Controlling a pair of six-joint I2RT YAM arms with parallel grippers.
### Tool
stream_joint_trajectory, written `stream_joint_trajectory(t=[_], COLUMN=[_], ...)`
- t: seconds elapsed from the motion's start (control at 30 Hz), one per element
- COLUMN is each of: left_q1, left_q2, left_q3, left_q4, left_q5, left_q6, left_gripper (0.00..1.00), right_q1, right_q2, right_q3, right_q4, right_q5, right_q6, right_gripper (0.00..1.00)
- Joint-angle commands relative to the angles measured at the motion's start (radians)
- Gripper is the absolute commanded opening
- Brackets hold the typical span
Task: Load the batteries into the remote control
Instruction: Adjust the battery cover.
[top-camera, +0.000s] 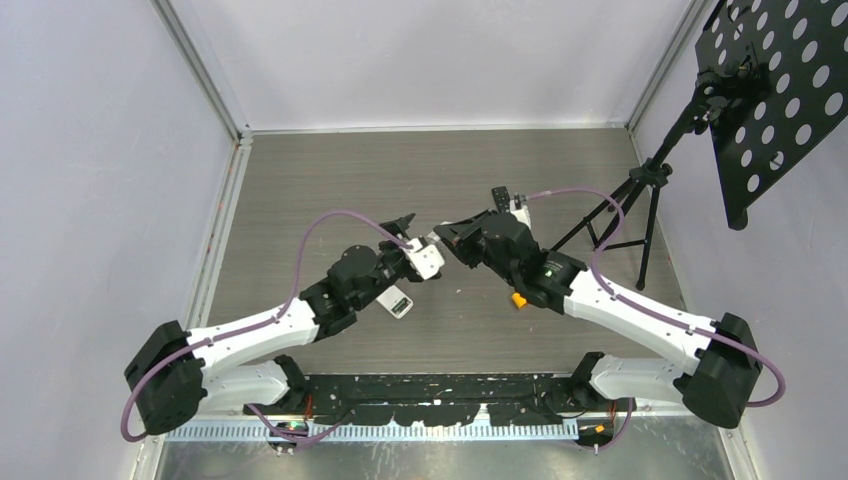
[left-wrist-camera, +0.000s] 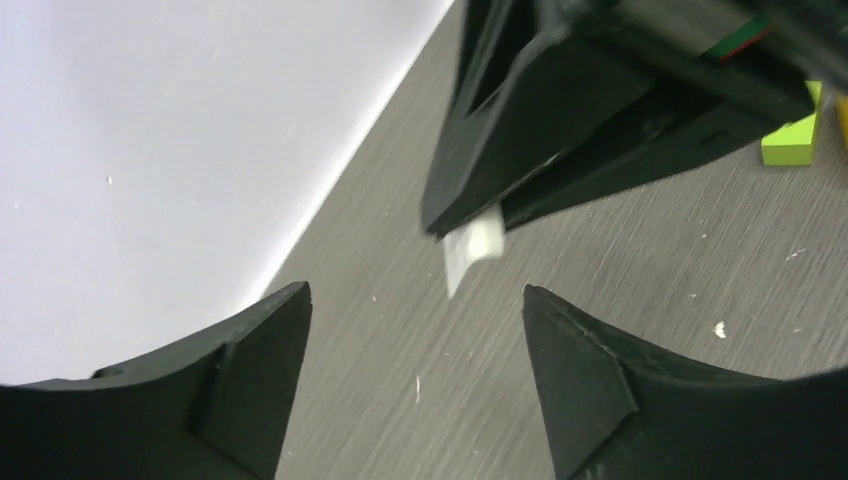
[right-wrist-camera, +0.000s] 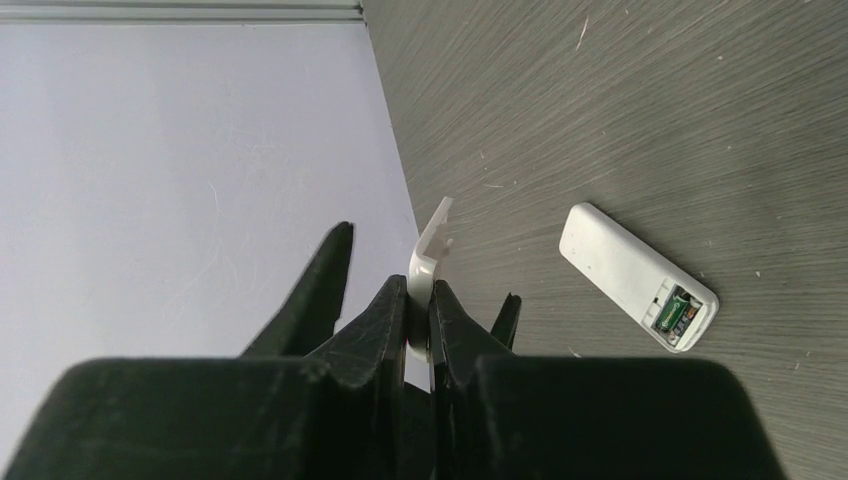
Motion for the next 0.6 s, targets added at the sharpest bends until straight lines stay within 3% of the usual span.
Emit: stream_joint_trajectory(t=[0.0,0.13,0.2,0.3,0.37,0.47,0.57], left_q1=[-0.003,-0.002,0.0,0.105,0.288,0.543,0.662], left_q2=[-0.1,-0.207,-0.232,-0.205,-0.17,-0.122,-0.03], left_q3=[-0.038,-0.046,-0.017,0.054,0.069,0.011,-0.027], left_q4=[0.052,-0.097,-0.229,-0.553,-0.685,-0.645,-0.583], left_q5=[-0.074,-0.084,-0.116,-0.228,-0.121,0.133,0.281], left_q6=[-0.267,-0.59,-0.763,-1.081,-1.2,-1.296,-1.335], left_gripper=[0.88,0.99,1.0,1.0,1.0,0.95,0.91], right_q1=[-0.012,-0.023,-0.025,-0.026,-0.009,0.059,0.147], right_q2=[-0.092,-0.167,-0.194,-0.171,-0.114,0.017,0.183], right_q3=[-0.049,-0.129,-0.169,-0.193,-0.198,-0.158,-0.066], right_q4=[0.065,0.114,0.147,0.169,0.232,0.287,0.24], right_q5=[0.062,0.047,0.013,-0.113,-0.248,-0.424,-0.516], right_q6=[-0.05,-0.113,-0.162,-0.273,-0.322,-0.397,-0.5], right_gripper=[0.0,0.0,0.0,0.0,0.01,0.0,0.0])
